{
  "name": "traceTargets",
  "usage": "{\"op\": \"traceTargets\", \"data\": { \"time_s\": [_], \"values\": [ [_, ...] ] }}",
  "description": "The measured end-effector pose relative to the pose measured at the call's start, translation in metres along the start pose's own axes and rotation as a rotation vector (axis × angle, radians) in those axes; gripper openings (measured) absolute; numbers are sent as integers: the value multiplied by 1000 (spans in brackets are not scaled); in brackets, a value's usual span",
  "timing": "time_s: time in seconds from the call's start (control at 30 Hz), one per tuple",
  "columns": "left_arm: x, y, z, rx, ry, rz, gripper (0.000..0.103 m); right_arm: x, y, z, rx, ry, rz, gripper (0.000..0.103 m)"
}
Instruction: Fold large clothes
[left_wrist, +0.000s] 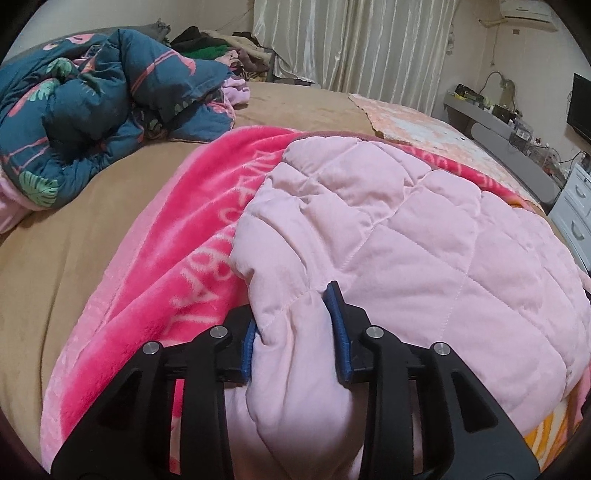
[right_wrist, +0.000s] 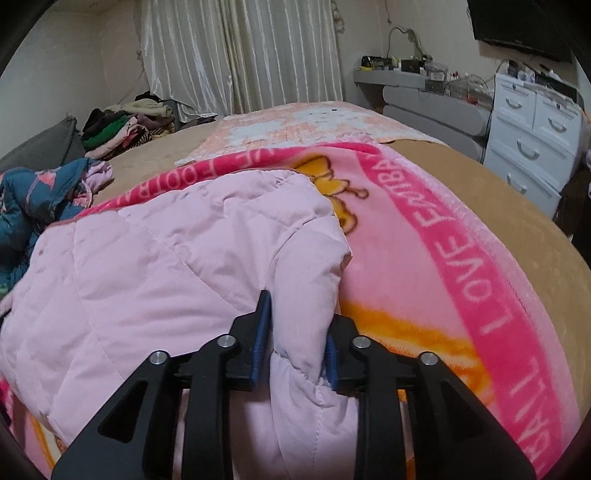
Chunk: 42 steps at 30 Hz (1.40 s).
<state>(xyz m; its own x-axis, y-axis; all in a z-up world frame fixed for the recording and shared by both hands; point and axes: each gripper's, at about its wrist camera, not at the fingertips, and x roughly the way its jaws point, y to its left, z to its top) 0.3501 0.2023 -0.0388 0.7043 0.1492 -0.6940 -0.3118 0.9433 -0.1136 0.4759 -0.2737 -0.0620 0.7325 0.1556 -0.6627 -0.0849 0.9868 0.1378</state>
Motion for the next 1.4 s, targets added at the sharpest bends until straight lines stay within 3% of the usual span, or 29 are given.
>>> {"op": "traceTargets", "data": {
  "time_s": [0.17,0.23,0.3,0.4,0.53,0.6,0.9,1.2,1.4],
  "values": [
    [-7,4,3,-33,8,3,33,-14,-12,-2,69,0,21,63],
    [-10,4,3,-41,10,-4,45,-22,-16,-2,92,-7,22,71],
    [-17,5,3,-57,7,-19,56,-34,-21,-3,129,-24,29,89],
    [-30,2,4,-64,-4,-34,71,-56,-30,-5,198,-55,62,96],
    [-46,-6,4,-41,-25,-41,91,-77,-32,-6,215,-64,82,97],
    [-54,-11,2,-22,-37,-29,94,-86,-31,-8,211,-78,74,97],
    [-83,-18,-21,26,-33,-22,94,-111,-21,-27,212,-91,78,99],
    [-94,-16,-45,-81,17,-91,94,-118,-18,-50,257,-59,90,99],
    [-84,1,-66,-207,86,-121,94,-111,-19,-67,296,2,80,99]
  ]
}}
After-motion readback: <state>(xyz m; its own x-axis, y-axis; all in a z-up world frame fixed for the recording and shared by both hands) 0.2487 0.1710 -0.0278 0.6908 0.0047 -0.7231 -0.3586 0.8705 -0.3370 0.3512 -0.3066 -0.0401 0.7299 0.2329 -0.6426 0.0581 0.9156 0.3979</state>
